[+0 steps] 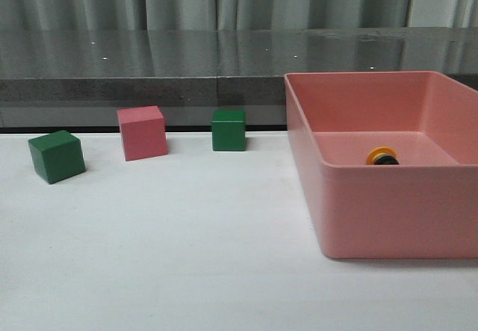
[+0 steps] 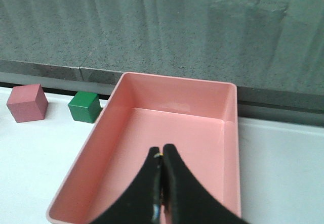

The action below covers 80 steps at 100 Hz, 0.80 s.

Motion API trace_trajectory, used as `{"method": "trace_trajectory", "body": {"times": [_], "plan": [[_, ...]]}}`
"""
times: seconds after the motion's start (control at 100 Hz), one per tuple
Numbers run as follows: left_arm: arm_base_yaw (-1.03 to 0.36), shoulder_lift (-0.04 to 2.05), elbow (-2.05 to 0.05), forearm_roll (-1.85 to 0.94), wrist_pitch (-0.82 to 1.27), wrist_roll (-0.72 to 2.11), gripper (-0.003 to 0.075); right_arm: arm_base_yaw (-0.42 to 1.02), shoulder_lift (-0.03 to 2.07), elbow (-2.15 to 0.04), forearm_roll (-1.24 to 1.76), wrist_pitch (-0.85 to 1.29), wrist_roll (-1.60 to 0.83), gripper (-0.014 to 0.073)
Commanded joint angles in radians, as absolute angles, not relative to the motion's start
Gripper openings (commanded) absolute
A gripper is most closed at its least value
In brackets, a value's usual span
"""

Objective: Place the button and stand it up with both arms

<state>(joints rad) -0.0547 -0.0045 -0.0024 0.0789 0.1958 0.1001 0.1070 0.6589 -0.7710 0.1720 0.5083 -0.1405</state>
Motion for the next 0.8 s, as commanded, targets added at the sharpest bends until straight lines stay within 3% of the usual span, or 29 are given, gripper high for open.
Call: {"method": "trace_trajectory", "body": {"times": [0.0, 0.2, 0.29, 0.39, 0.51, 0.58, 0.65, 0.79], "plan": [[-0.055, -0.036, 0.044, 0.075, 0.114, 0.091, -0.0019, 0.106, 0.775, -0.867, 0.202, 0.435, -0.145, -0.0115], [-0.055, -0.036, 0.044, 0.075, 0.114, 0.091, -0.0019, 0.106, 1.074, -1.01, 0.239, 0.487, -0.145, -0.0109], [-0.055, -0.036, 0.044, 0.075, 0.114, 0.091, -0.0019, 0.106, 1.188, -1.068, 0.248, 0.541, -0.145, -0.0065], [-0.055, -0.036, 0.044, 0.075, 0.114, 0.091, -0.0019, 0.107, 1.286, -1.115, 0.262, 0.608, -0.145, 0.0082], [-0.055, -0.036, 0.044, 0.075, 0.114, 0.091, -0.0019, 0.107, 1.366, -1.135, 0.265, 0.623, -0.145, 0.0386], [-0.055, -0.036, 0.044, 0.075, 0.114, 0.091, -0.0019, 0.107, 1.401, -1.135, 0.277, 0.604, -0.145, 0.051], [-0.055, -0.036, 0.044, 0.075, 0.114, 0.091, -0.0019, 0.108, 1.433, -1.135, 0.287, 0.592, -0.145, 0.0559], [-0.055, -0.036, 0.044, 0.075, 0.114, 0.091, -0.0019, 0.112, 1.5, -1.135, 0.287, 0.588, -0.181, 0.0559]]}}
